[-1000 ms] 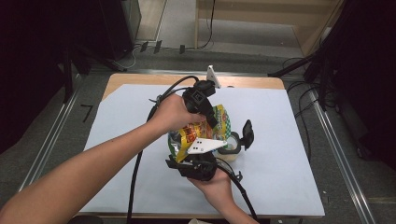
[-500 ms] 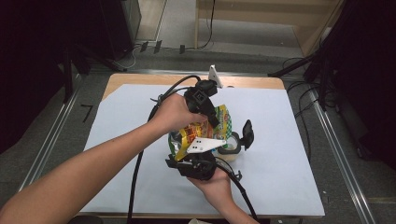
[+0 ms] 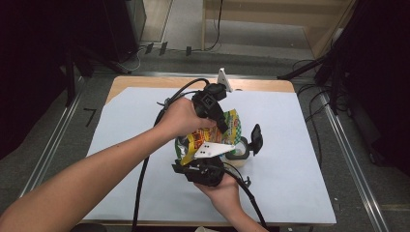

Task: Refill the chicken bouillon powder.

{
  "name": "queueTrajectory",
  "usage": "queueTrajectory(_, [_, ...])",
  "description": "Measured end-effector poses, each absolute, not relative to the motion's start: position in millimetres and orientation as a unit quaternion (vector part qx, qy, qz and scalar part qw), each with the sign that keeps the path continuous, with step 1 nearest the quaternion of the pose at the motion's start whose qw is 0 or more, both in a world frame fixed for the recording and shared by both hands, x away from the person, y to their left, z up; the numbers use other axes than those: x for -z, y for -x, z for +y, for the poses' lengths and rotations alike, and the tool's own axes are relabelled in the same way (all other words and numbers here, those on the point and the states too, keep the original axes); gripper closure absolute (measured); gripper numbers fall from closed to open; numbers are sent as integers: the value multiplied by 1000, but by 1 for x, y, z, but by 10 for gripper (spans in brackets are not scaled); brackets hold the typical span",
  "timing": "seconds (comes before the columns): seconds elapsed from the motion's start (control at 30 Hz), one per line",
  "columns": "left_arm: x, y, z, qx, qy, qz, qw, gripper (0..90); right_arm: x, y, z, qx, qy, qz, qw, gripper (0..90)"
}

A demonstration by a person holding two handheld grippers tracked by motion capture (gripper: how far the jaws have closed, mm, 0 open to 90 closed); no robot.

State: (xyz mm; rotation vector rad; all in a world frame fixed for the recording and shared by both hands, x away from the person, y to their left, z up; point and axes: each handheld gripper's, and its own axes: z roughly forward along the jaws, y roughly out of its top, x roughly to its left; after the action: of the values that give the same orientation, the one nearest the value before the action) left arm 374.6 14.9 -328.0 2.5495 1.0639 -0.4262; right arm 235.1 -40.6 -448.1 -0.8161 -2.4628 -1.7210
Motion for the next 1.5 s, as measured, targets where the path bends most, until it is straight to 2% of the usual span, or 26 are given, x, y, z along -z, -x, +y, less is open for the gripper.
queueTrajectory(0.97, [327,-375,15,149,-899,373,173,781,447,-235,-43,561,263,-785,11,792])
queueTrajectory(1.5, [326,-377,21,122,-903,373,176,851,447,-235,-44,559,258,-788,0,790])
